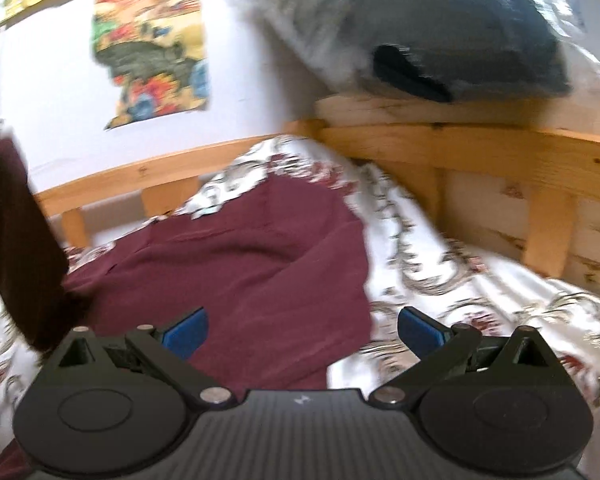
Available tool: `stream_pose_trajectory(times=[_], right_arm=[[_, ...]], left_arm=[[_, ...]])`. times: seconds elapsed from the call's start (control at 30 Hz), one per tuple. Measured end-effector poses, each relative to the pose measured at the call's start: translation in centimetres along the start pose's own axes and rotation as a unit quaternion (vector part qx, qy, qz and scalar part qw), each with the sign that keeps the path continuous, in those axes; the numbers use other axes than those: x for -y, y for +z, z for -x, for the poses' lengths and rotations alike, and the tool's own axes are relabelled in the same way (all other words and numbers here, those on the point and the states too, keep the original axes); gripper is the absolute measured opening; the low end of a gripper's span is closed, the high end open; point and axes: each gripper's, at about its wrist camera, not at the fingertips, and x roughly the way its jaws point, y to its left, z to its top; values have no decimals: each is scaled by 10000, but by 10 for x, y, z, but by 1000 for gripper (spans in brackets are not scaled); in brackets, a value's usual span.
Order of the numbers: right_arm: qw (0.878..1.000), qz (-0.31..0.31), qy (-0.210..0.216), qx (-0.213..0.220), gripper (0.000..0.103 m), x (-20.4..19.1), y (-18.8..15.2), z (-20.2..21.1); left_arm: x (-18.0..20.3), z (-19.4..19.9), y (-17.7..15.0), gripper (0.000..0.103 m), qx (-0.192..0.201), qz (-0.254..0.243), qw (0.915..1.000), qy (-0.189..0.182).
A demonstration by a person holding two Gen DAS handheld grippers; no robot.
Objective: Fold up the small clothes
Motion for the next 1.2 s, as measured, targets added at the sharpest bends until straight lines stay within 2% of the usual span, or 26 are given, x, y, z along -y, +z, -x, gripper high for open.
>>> stream_pose_trajectory(times=[0.2,0.4,0.53,0.6,0.67,0.77,0.8,0.97,1.07,1.2], right_arm=[[9991,-128,-383,143,103,28,9,-1],[9969,-404,-645,175,103,50,13,-1],[9969,-450,-639,130,103,53,12,-2],[9973,-426,-592,108,103,51,12,-2],[9977,-364,-564,81,103,48,11,-3],[9981,-253,-554,29,103,44,11,-4],[9982,-229,-554,16,103,43,10,-4],[9987,-131,-476,-136,103,39,6,-7],[9992,106,-259,-301,103,27,0,-10],[9972,550,108,-489,103,2,-12,-15]], left_arm=[[33,-24,-42,4,-627,303,9960,-563],[55,-28,-77,4,-930,-142,9923,-808],[61,-36,-93,5,-1232,-117,9882,-908],[65,-37,-98,9,-1401,-97,9850,-1002],[70,-40,-104,30,-1629,-162,9801,-1121],[77,-42,-111,54,-1928,-309,9741,-1143],[77,-41,-113,58,-1971,-313,9732,-1146],[65,-23,-109,89,-1832,-1,9747,-1278],[49,-11,-108,100,-1902,321,9743,-1161],[25,1,-113,102,-2082,535,9723,-914]])
